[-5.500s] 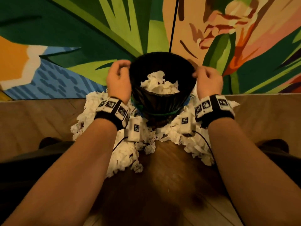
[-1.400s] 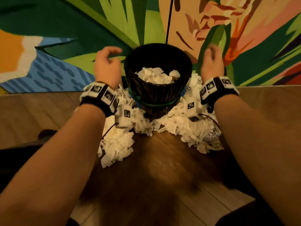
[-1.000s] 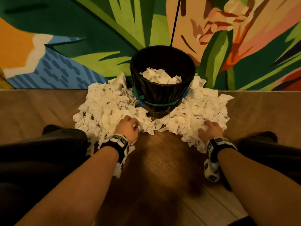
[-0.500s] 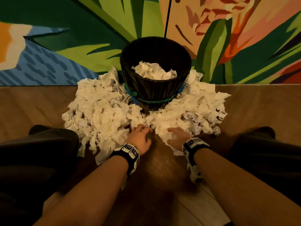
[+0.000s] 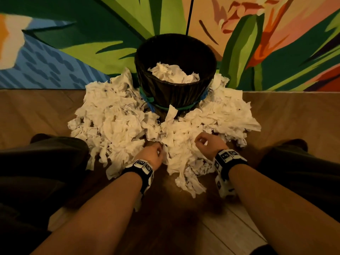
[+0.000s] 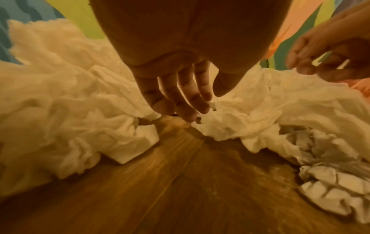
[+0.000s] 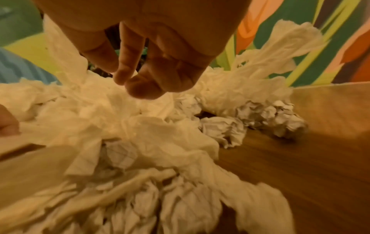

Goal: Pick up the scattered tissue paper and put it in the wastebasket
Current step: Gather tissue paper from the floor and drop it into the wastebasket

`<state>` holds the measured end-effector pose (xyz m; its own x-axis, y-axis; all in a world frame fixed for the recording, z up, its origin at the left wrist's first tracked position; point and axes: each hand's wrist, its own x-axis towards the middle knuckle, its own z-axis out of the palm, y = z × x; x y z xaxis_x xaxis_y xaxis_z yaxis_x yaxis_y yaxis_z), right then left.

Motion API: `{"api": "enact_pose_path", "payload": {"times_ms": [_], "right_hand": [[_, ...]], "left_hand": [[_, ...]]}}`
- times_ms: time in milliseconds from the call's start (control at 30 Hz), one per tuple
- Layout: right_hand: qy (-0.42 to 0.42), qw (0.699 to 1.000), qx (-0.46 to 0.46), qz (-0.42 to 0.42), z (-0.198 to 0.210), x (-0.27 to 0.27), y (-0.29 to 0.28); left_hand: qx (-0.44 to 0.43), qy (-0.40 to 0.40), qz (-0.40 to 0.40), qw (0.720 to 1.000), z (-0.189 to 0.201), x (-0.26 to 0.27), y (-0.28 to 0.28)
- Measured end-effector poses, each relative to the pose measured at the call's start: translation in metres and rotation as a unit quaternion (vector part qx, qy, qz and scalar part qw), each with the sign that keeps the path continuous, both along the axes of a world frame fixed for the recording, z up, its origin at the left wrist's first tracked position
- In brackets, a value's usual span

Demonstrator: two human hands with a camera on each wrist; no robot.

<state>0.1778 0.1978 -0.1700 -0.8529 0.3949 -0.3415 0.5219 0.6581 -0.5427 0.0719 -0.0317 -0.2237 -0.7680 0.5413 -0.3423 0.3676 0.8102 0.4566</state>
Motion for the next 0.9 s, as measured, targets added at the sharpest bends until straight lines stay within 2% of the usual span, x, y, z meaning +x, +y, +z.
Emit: {"api": "enact_pose_path", "payload": {"times_ms": [100, 200, 300, 433, 500, 633, 767, 900], "right_hand": [[-0.052, 0.999, 0.011, -0.008, -0.003, 0.011, -0.001], [-0.101, 0.994, 0.024, 0.046, -0.009, 0.02, -0.011], [-0.115, 0.989, -0.006, 0.089, -0.012, 0.022, -0.027], [-0.138, 0.98, 0.0, 0.141, -0.014, 0.015, -0.046], [-0.142, 0.98, -0.009, 0.141, -0.016, 0.011, -0.05], [-0.083, 0.994, -0.062, 0.032, -0.015, 0.004, -0.043], [-0.039, 0.986, -0.137, -0.084, -0.007, 0.001, -0.024], [0.026, 0.966, -0.147, -0.212, 0.003, -0.001, -0.008]], "left_hand": [[-0.025, -0.013, -0.019, 0.999, -0.003, 0.003, -0.008], [-0.033, -0.029, -0.072, 0.996, -0.009, 0.013, -0.006], [-0.05, -0.023, -0.119, 0.991, -0.014, 0.023, 0.002], [-0.057, -0.01, -0.114, 0.992, -0.015, 0.023, 0.01], [-0.05, 0.002, -0.106, 0.993, -0.011, 0.02, 0.01], [0.053, 0.014, -0.009, 0.998, 0.002, 0.012, 0.002], [0.13, -0.018, 0.122, 0.984, 0.014, -0.001, -0.009], [0.154, -0.038, 0.133, 0.978, 0.016, -0.004, -0.008]]}}
